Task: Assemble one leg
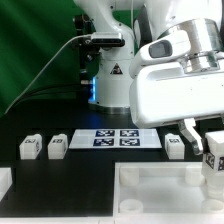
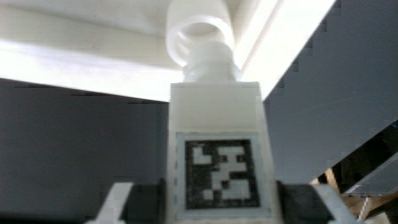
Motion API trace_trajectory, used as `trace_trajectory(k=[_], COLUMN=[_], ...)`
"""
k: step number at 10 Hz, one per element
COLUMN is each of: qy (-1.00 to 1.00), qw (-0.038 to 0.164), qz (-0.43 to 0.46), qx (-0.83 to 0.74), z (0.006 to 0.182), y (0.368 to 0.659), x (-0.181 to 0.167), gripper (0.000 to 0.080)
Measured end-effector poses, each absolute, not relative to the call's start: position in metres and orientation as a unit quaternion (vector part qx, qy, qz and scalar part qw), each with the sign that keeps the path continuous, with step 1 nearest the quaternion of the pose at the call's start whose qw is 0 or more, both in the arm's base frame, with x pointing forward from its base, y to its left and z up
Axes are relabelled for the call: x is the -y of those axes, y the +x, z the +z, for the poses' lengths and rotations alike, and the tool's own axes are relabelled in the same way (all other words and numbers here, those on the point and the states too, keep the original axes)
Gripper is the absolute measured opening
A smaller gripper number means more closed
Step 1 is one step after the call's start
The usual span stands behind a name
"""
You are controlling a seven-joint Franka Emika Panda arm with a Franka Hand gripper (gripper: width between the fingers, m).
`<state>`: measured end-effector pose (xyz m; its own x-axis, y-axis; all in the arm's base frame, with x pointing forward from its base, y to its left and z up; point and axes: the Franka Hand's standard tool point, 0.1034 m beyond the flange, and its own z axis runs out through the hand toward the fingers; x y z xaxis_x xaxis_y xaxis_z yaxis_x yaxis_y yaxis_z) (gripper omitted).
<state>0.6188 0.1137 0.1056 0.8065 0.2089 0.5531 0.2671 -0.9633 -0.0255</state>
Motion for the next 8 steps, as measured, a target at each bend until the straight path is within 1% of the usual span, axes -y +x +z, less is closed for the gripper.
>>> trace_trajectory(k=[3, 6, 8], qy=[-0.951, -0.951, -0.951], qw=[0.053, 0.054, 0.055], qz=[-0.278, -0.279, -0.279], qx=[0.123, 0.121, 0.12], z=[0.092, 0.088, 0.081], y=[0.619, 0.621, 0.618], x=[-0.114, -0.113, -0.113], gripper=[0.0291, 0.0291, 0.0291])
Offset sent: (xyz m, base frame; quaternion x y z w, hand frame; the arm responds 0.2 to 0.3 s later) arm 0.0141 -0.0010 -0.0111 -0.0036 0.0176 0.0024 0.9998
